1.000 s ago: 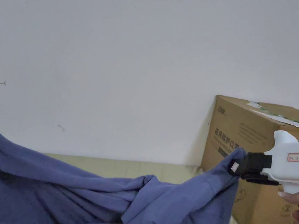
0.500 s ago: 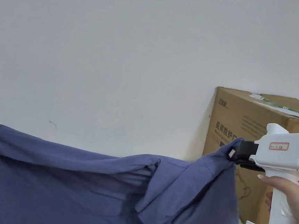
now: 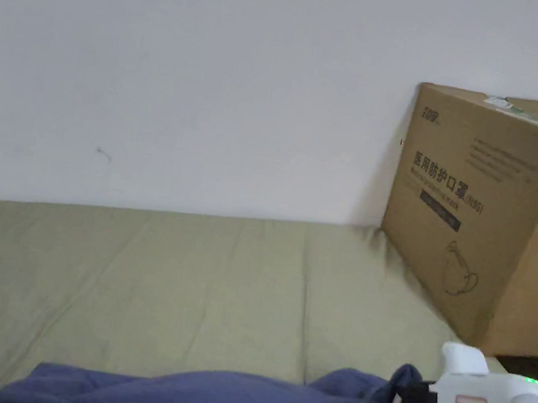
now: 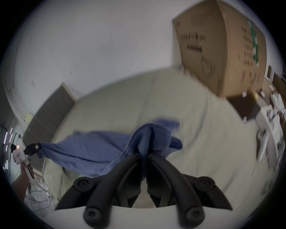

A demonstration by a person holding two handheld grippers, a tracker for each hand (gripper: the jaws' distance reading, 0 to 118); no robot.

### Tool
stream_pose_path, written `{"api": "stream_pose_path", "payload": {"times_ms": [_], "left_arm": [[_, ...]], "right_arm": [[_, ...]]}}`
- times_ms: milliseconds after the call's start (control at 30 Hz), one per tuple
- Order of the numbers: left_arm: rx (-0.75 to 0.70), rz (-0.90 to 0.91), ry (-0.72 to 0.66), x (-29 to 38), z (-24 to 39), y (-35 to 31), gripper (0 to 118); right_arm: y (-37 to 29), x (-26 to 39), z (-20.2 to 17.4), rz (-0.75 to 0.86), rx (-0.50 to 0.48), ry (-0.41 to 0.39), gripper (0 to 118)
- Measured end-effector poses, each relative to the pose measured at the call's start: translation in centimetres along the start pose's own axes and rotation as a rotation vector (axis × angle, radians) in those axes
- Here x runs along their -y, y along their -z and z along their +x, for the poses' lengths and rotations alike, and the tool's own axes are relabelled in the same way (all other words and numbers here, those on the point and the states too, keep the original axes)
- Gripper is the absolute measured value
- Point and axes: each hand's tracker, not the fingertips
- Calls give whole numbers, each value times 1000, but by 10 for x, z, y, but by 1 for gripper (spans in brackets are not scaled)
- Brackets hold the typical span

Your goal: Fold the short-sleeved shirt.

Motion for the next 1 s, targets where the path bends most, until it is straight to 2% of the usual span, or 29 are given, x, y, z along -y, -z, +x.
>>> {"api": "stream_pose_path", "payload": {"times_ms": [133,300,467,600,633,667,700,733,767,800,833,933,1000], "left_arm": [[-22,-98,-20,63,-17,-7,5],[0,-129,-85,95,-35,-44,5],[-5,-196,-47,93,-35,-76,5],[-42,-310,44,92,-30,-73,5],[-59,-329,60,92,-29,-70,9],[-100,-340,75,94,-25,-64,18],[-139,-325,97,98,-16,-63,33],[-162,-303,132,99,-11,-64,64],[-180,-282,165,98,-7,-67,91],[-192,-255,183,96,-2,-71,109],[-180,-216,172,92,-7,-74,118],[-133,-68,72,68,8,-100,117],[-72,27,0,53,16,-119,117]], "right_arm": [[2,79,25,-160,1,76,4],[-38,125,40,-157,-101,213,4],[-72,143,34,-244,-95,223,4],[-75,150,23,-390,51,176,4],[-72,151,21,-421,66,171,13],[-71,153,19,-408,59,166,33],[-72,153,15,-383,81,136,58],[-75,153,11,-347,151,108,91],[-79,152,7,-318,181,83,106],[-87,151,4,-276,169,77,111],[-99,148,0,-227,141,95,111],[-137,136,-21,-104,59,140,111],[-164,130,-47,25,-7,101,111]]}}
